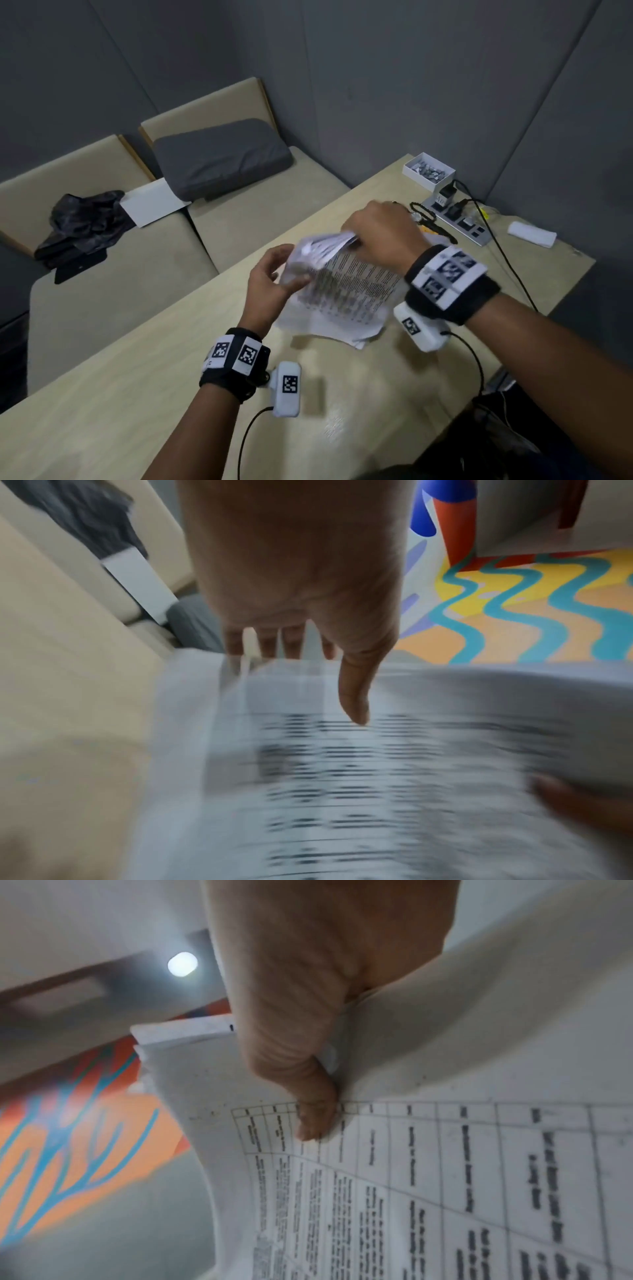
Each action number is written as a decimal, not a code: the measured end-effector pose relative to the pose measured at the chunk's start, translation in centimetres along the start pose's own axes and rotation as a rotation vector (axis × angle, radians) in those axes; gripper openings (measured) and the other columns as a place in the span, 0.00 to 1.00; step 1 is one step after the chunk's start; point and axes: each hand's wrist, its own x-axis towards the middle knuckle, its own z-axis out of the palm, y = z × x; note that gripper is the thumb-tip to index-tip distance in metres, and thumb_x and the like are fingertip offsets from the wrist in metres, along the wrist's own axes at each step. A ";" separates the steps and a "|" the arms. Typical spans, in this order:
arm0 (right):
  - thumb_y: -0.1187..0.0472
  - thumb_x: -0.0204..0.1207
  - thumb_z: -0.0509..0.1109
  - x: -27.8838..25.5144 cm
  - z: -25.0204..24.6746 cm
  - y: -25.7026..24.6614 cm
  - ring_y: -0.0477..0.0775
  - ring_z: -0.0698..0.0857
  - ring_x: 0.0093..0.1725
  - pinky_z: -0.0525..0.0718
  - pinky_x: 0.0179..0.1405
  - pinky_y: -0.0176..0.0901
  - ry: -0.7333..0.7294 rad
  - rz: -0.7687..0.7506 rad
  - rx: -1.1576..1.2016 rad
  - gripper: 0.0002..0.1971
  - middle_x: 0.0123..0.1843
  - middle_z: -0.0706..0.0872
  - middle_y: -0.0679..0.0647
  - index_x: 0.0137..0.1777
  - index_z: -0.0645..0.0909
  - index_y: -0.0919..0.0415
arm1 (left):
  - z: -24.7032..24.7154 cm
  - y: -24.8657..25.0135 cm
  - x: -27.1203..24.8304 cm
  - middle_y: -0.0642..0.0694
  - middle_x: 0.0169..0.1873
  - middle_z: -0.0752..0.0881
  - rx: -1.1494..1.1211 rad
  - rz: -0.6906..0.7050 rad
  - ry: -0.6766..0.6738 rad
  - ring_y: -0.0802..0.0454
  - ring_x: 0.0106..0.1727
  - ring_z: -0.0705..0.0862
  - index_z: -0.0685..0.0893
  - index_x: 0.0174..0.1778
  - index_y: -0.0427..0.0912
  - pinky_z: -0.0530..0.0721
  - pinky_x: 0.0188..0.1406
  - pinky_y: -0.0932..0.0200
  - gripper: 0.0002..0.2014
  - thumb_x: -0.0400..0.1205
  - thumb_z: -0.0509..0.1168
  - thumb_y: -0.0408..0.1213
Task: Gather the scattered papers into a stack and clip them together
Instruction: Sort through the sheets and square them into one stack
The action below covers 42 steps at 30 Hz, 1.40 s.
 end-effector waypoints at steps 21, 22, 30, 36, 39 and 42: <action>0.78 0.66 0.78 -7.6 7.1 9.3 0.35 0.89 0.45 0.85 0.49 0.31 0.451 0.462 1.428 0.21 0.42 0.92 0.37 0.47 0.83 0.50 | -0.9 1.9 0.6 0.46 0.47 0.92 -0.434 0.014 0.211 0.50 0.48 0.89 0.91 0.47 0.42 0.87 0.53 0.55 0.16 0.70 0.74 0.19; 0.78 0.66 0.78 -7.7 7.5 9.3 0.36 0.89 0.46 0.85 0.49 0.31 0.459 0.473 1.436 0.20 0.43 0.92 0.38 0.48 0.84 0.52 | -0.6 2.0 0.6 0.47 0.45 0.93 -0.427 0.027 0.223 0.52 0.47 0.89 0.91 0.46 0.42 0.87 0.51 0.56 0.15 0.70 0.74 0.19; 0.73 0.65 0.81 -8.8 11.8 9.9 0.36 0.89 0.41 0.86 0.46 0.30 0.354 0.555 1.413 0.15 0.44 0.91 0.46 0.44 0.86 0.53 | 0.8 -1.2 -1.6 0.51 0.40 0.93 -0.382 -0.078 0.288 0.54 0.41 0.89 0.89 0.45 0.42 0.87 0.41 0.60 0.14 0.69 0.76 0.20; 0.77 0.63 0.81 -11.7 17.5 9.4 0.38 0.90 0.48 0.85 0.55 0.40 0.107 0.582 1.392 0.22 0.45 0.93 0.42 0.54 0.86 0.56 | 1.7 -6.6 -5.0 0.45 0.42 0.93 -0.268 -0.359 0.197 0.45 0.44 0.89 0.90 0.45 0.42 0.87 0.41 0.52 0.24 0.53 0.83 0.36; 0.75 0.64 0.82 -12.1 18.7 9.3 0.42 0.89 0.53 0.84 0.57 0.36 0.119 0.560 1.363 0.22 0.49 0.92 0.44 0.56 0.86 0.58 | 2.1 -6.7 -5.3 0.41 0.49 0.92 -0.267 -0.352 0.120 0.46 0.47 0.91 0.88 0.54 0.40 0.88 0.41 0.51 0.24 0.61 0.81 0.31; 0.72 0.67 0.81 -12.0 20.0 9.2 0.52 0.88 0.56 0.83 0.61 0.41 0.161 0.606 1.362 0.21 0.55 0.91 0.57 0.60 0.85 0.66 | 2.5 -6.8 -4.9 0.39 0.47 0.92 -0.162 -0.370 0.097 0.38 0.49 0.90 0.88 0.46 0.46 0.90 0.46 0.43 0.18 0.61 0.81 0.40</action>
